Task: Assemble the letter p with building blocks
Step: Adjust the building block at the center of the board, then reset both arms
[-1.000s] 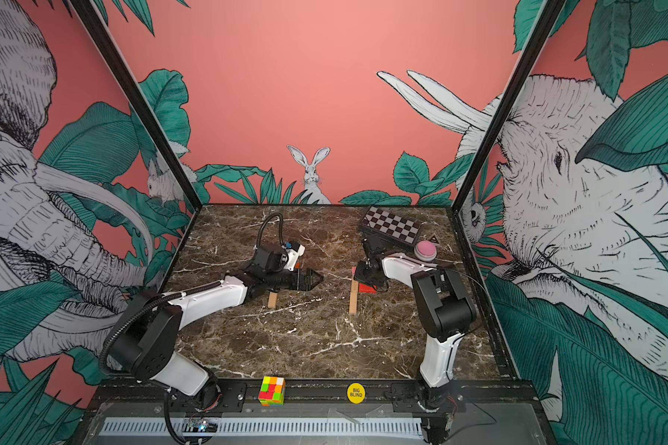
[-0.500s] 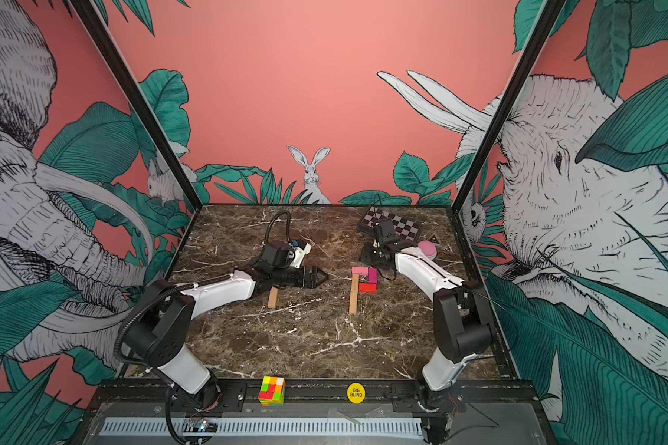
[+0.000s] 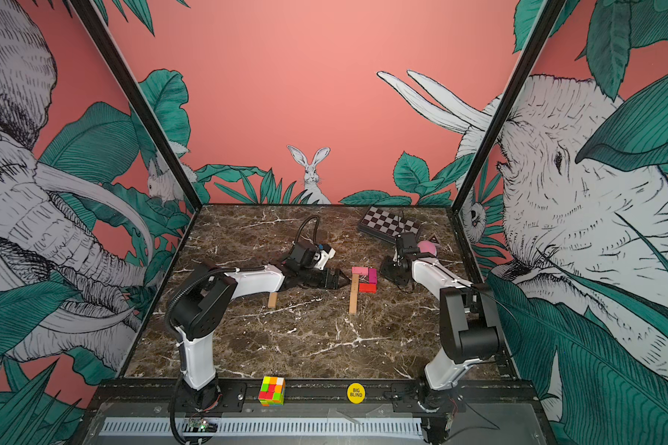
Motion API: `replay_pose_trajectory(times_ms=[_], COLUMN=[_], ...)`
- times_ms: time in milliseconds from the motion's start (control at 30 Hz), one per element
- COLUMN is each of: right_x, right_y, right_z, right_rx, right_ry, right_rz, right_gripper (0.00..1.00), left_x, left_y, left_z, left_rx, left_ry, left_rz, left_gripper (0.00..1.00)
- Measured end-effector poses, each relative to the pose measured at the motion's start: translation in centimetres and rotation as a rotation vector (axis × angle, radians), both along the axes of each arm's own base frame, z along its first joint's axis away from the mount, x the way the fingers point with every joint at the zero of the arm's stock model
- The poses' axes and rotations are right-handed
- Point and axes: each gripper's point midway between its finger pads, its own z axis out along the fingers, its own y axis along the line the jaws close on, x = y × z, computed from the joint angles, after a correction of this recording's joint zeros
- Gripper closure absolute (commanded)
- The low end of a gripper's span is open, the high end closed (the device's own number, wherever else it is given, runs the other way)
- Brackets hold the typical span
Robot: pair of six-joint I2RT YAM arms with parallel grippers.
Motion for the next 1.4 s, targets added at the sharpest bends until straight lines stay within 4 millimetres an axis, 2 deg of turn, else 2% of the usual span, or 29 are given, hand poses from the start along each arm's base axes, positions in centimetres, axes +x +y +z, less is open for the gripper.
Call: replay_pose_trajectory(times_ms=[100,200,233,267,300,333,400,467,533,567,633,667,733,767,800,867,967,1067,1200,1300,1400], right_x=[-1.2,-2.3,-2.5,-2.6,-2.8,-3.0,-3.5,-4.3,-5.0,-5.4,-6.0,-6.2,-6.3,-6.4,-6.5,-6.9,-7.9,-8.1,-7.4,-6.8,-5.8], right_y=[-0.3,-0.7,-1.0,-1.3,-1.6,-2.1,-3.0,-4.3,-5.8,-6.6,-8.4,-9.5,-11.2,-12.0,-12.6,-13.9,-15.5,-16.9,-17.8,-18.1,-17.8], right_z=[0.4,3.4,5.1,6.9,8.4,10.3,13.2,15.5,16.7,16.9,16.9,16.6,15.4,14.2,13.1,10.1,6.7,5.6,5.6,4.1,2.2], right_rx=[0.004,0.004,0.001,-0.01,-0.02,-0.038,-0.079,-0.138,-0.211,-0.252,-0.342,-0.4,-0.494,-0.547,-0.585,-0.664,-0.737,-0.774,-0.782,-0.777,-0.753], right_ry=[-0.012,-0.095,-0.14,-0.195,-0.241,-0.301,-0.396,-0.475,-0.531,-0.549,-0.566,-0.577,-0.597,-0.601,-0.601,-0.583,-0.559,-0.545,-0.585,-0.588,-0.569], right_rz=[0.001,0.007,0.007,0.008,0.004,-0.001,-0.015,-0.036,-0.066,-0.089,-0.138,-0.165,-0.199,-0.205,-0.212,-0.217,-0.231,-0.263,-0.307,-0.316,-0.29], right_gripper=[0.52,0.36,0.26,0.08,0.02,0.01,0.01,0.02,0.01,0.02,0.02,0.02,0.02,0.02,0.02,0.02,0.02,0.02,0.02,0.02,0.02], left_x=[-0.2,-0.4,-0.3,-0.2,0.0,0.2,0.4,0.7,1.3,1.8,2.5,2.9,3.2,3.2,3.2,2.8,2.1,2.3,3.1,3.4,3.5], left_y=[-0.3,0.0,0.5,1.0,1.7,2.6,5.1,8.9,13.9,16.7,21.9,24.5,28.5,30.6,32.2,36.6,41.7,43.2,44.3,45.3,44.8], left_z=[0.0,1.5,2.7,4.4,6.5,9.1,14.9,20.3,23.2,23.5,22.3,20.8,17.0,14.2,12.2,8.3,6.8,7.5,7.6,5.6,3.1], left_rx=[0.0,0.014,0.024,0.028,0.029,0.024,0.009,0.003,0.045,0.09,0.215,0.303,0.483,0.601,0.687,0.855,0.976,1.024,1.05,1.071,1.06], left_ry=[0.0,-0.036,-0.071,-0.124,-0.187,-0.268,-0.443,-0.613,-0.735,-0.778,-0.827,-0.84,-0.838,-0.811,-0.781,-0.681,-0.615,-0.648,-0.672,-0.665,-0.66], left_rz=[-0.005,-0.012,-0.005,0.004,0.019,0.041,0.114,0.235,0.405,0.499,0.671,0.75,0.837,0.86,0.872,0.928,1.045,1.089,1.108,1.105,1.032], left_gripper=[0.01,0.01,0.01,0.01,0.0,0.0,0.0,0.0,0.0,0.01,0.0,0.0,0.0,0.01,0.01,0.0,0.01,0.01,0.01,0.01,0.0])
